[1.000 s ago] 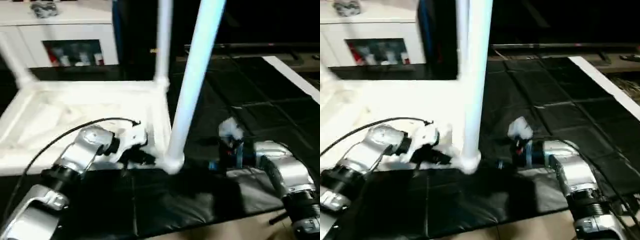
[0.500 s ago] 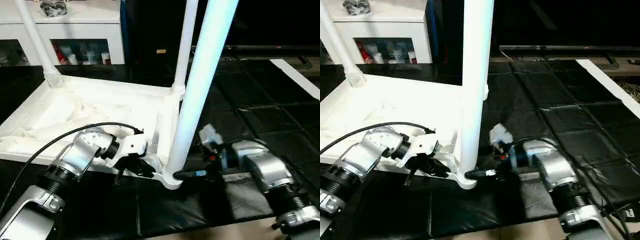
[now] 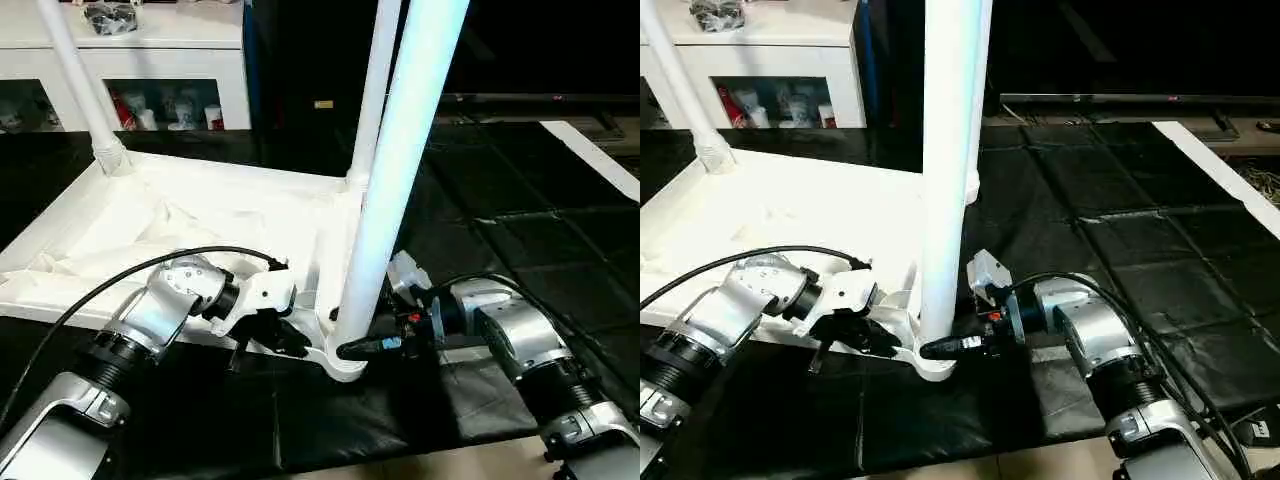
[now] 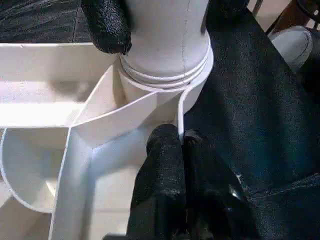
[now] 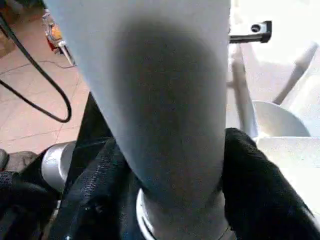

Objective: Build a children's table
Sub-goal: Rotate leg to tighten

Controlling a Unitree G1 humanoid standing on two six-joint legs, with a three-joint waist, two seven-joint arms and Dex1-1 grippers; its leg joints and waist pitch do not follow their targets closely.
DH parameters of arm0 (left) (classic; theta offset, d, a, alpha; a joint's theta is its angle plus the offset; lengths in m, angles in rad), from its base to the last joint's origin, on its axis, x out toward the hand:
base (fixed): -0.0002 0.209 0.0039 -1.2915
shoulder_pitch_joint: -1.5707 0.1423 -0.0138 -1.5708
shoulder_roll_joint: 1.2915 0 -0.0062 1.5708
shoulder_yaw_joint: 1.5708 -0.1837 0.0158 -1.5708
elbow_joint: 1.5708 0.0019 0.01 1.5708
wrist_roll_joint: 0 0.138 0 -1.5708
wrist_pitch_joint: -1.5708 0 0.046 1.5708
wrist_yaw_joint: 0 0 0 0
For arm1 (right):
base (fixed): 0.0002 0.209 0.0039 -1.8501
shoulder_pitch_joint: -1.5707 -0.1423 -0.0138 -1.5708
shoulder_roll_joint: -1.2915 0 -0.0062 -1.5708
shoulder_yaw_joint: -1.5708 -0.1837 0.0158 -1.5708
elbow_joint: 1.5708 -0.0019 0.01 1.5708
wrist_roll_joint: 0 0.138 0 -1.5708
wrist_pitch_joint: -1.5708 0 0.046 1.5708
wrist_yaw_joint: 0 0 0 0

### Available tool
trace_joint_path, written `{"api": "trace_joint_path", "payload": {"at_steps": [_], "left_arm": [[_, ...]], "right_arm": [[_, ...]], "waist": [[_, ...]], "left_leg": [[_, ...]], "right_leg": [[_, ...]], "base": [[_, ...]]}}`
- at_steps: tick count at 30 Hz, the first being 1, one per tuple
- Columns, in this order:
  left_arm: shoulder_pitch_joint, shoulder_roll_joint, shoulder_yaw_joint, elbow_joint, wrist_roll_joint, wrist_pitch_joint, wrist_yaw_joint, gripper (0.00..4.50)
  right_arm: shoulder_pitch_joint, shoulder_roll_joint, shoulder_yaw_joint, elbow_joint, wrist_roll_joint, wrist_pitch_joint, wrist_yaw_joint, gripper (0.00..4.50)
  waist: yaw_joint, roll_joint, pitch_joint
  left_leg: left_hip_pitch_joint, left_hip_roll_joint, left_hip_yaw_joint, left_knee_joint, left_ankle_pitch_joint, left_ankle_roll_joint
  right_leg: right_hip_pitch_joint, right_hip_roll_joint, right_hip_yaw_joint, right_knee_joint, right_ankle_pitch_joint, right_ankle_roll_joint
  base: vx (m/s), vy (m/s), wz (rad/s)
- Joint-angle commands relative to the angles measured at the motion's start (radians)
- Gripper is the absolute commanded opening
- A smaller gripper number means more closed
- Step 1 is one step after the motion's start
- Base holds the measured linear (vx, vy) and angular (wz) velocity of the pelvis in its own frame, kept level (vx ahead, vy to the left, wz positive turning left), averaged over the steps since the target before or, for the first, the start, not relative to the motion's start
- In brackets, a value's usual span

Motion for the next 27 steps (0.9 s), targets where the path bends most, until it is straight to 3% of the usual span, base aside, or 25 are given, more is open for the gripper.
{"api": "trace_joint_path", "payload": {"at_steps": [1, 11, 13, 14, 15, 17, 19, 20, 22, 23, 24, 25, 26, 27], "left_arm": [[0.017, -0.005, -0.043, -0.001, 0.024, -0.005, -0.021, 0.00], [0.016, -0.027, -0.026, 0.014, 0.022, 0.028, 0.024, 0.00], [0.013, -0.061, 0.000, 0.027, 0.016, 0.076, 0.093, 0.00], [0.012, -0.074, 0.010, 0.032, 0.014, 0.094, 0.120, 0.00], [0.010, -0.083, 0.017, 0.036, 0.013, 0.105, 0.139, 0.00], [-0.002, -0.120, 0.037, 0.048, 0.017, 0.150, 0.215, 0.00], [-0.010, -0.160, 0.060, 0.047, 0.012, 0.218, 0.284, 0.00], [-0.013, -0.176, 0.068, 0.046, 0.010, 0.240, 0.311, 0.00], [-0.015, -0.186, 0.073, 0.045, 0.009, 0.253, 0.327, 0.00], [-0.021, -0.211, 0.088, 0.046, 0.007, 0.282, 0.371, 0.00], [-0.024, -0.226, 0.097, 0.047, 0.005, 0.297, 0.395, 0.00], [-0.030, -0.250, 0.113, 0.049, 0.002, 0.325, 0.435, 0.00], [-0.034, -0.264, 0.122, 0.050, 0.003, 0.338, 0.459, 0.00], [-0.036, -0.272, 0.128, 0.050, 0.003, 0.346, 0.474, 0.00]], "right_arm": [[-0.012, -0.003, 0.000, 0.014, 0.015, 0.009, 0.029, 2.19], [0.020, 0.003, 0.004, -0.021, 0.033, 0.038, 0.041, 2.09], [0.057, 0.033, -0.017, -0.060, 0.056, 0.072, -0.022, 2.09], [0.070, 0.045, -0.025, -0.073, 0.062, 0.081, -0.051, 2.09], [0.078, 0.056, -0.031, -0.078, 0.062, 0.087, -0.078, 2.09], [0.099, 0.107, -0.043, -0.082, 0.032, 0.103, -0.215, 2.09], [0.103, 0.172, -0.059, -0.061, -0.004, 0.112, -0.366, 2.09], [0.098, 0.202, -0.068, -0.046, -0.012, 0.120, -0.423, 2.09], [0.095, 0.221, -0.074, -0.036, -0.017, 0.125, -0.459, 2.09], [0.081, 0.263, -0.087, -0.011, -0.024, 0.131, -0.527, 2.09], [0.070, 0.287, -0.096, 0.006, -0.026, 0.137, -0.569, 2.09], [0.049, 0.327, -0.112, 0.040, -0.029, 0.143, -0.636, 2.09], [0.039, 0.350, -0.123, 0.054, -0.031, 0.149, -0.674, 2.09], [0.033, 0.364, -0.130, 0.063, -0.032, 0.152, -0.697, 2.09]], "waist": [[-0.002, 0.000, -0.062], [-0.001, 0.004, -0.062], [0.001, 0.008, -0.059], [0.002, 0.008, -0.058], [0.001, 0.007, -0.058], [-0.004, 0.009, -0.053], [-0.014, 0.008, -0.046], [-0.027, 0.006, -0.040], [-0.040, 0.005, -0.040], [-0.054, 0.012, -0.037], [-0.061, 0.015, -0.040], [-0.081, 0.028, -0.038], [-0.104, 0.031, -0.038], [-0.106, 0.044, -0.032]], "left_leg": [[0.001, 0.013, 0.007, -0.067, -0.186, 0.027], [0.003, 0.013, 0.008, -0.066, -0.194, 0.026], [0.006, 0.014, 0.009, -0.067, -0.205, 0.023], [0.013, 0.013, 0.010, -0.067, -0.231, 0.020], [0.011, 0.012, 0.009, -0.068, -0.238, 0.019], [0.006, 0.010, 0.005, -0.072, -0.262, 0.009], [0.011, 0.004, 0.001, -0.073, -0.318, -0.008], [0.019, -0.006, -0.006, -0.069, -0.359, -0.024], [0.014, -0.010, -0.013, -0.068, -0.373, -0.025], [0.019, -0.013, -0.019, -0.064, -0.417, -0.018], [0.027, -0.013, -0.023, -0.062, -0.433, -0.014], [0.027, -0.005, -0.035, -0.071, -0.485, -0.009], [0.016, 0.006, -0.050, -0.082, -0.557, -0.010], [0.018, 0.018, -0.057, -0.096, -0.617, -0.007]], "right_leg": [[0.056, -0.050, 0.049, -0.060, -0.279, -0.185], [0.056, -0.048, 0.049, -0.060, -0.269, -0.191], [0.053, -0.047, 0.051, -0.064, -0.275, -0.190], [0.047, -0.046, 0.053, -0.067, -0.293, -0.193], [0.050, -0.047, 0.052, -0.068, -0.305, -0.192], [0.052, -0.048, 0.050, -0.074, -0.377, -0.167], [0.047, -0.050, 0.044, -0.090, -0.510, -0.120], [0.040, -0.055, 0.031, -0.114, -0.667, -0.055], [0.047, -0.054, 0.019, -0.124, -0.724, -0.014], [0.042, -0.053, -0.001, -0.148, -0.779, 0.030], [0.041, -0.054, -0.008, -0.153, -0.768, 0.026], [0.050, -0.053, -0.026, -0.154, -0.710, 0.002], [0.072, -0.046, -0.050, -0.154, -0.658, 0.010], [0.077, -0.042, -0.057, -0.152, -0.638, 0.007]], "base": [[0.000, 0.000, 0.00], [0.000, 0.000, 0.00], [0.000, 0.000, 0.00], [0.000, 0.000, 0.00], [0.000, 0.000, 0.00], [0.000, 0.000, 0.00], [0.000, 0.000, 0.00], [0.000, 0.000, 0.00], [-0.027, 0.013, -0.09], [0.000, 0.000, 0.00], [0.000, 0.000, 0.00], [0.000, 0.000, 0.00], [0.000, 0.000, 0.00], [0.000, 0.000, 0.00]]}}
